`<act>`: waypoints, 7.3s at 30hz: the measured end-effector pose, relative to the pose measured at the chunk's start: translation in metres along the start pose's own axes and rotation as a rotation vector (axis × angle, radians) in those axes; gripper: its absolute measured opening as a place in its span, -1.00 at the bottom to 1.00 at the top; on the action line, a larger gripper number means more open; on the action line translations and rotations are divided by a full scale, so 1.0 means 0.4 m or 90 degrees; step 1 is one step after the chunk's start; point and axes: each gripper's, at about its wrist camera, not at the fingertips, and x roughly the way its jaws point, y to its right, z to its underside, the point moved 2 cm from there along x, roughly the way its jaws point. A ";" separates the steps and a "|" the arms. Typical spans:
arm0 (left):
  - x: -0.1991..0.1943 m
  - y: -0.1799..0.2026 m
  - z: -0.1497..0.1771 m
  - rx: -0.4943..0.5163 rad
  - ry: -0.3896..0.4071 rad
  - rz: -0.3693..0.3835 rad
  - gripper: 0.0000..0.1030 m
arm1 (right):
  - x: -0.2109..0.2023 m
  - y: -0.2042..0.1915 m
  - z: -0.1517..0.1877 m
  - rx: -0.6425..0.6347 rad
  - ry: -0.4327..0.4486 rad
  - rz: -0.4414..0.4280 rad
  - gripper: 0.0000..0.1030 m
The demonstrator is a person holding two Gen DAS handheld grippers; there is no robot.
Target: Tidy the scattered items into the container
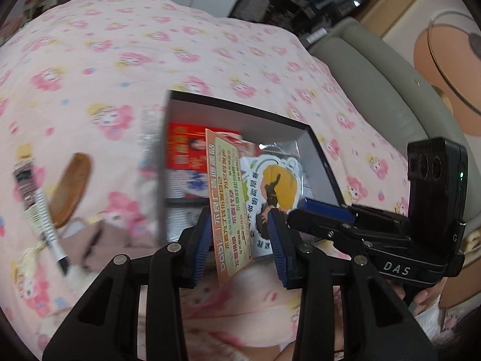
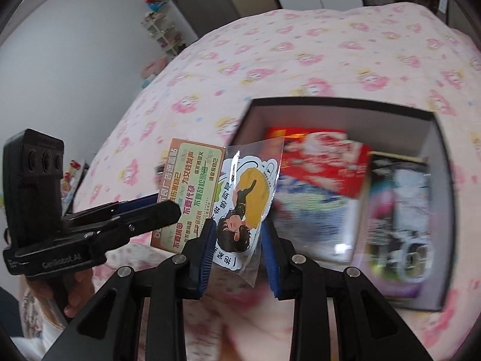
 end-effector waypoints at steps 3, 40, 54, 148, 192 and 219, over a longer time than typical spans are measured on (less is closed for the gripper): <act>0.056 0.051 -0.020 0.014 -0.017 0.003 -0.29 | -0.020 0.064 -0.012 -0.001 0.004 0.031 -0.48; 0.284 0.104 -0.027 0.019 -0.117 -0.110 0.07 | 0.024 0.273 0.031 0.060 -0.005 0.164 -0.46; 0.411 0.117 -0.063 0.012 -0.178 -0.149 0.06 | 0.045 0.288 0.024 0.042 0.008 0.242 -0.44; 0.403 0.025 -0.015 -0.006 -0.174 -0.055 -0.40 | 0.043 0.264 0.028 0.084 0.004 0.206 -0.35; -0.114 -0.135 0.156 -0.099 0.016 0.057 0.01 | 0.019 -0.134 0.203 0.041 0.075 0.170 -0.20; -0.011 -0.525 0.107 -0.105 -0.236 -0.110 0.15 | 0.413 -0.277 0.196 -0.037 -0.207 -0.023 -0.20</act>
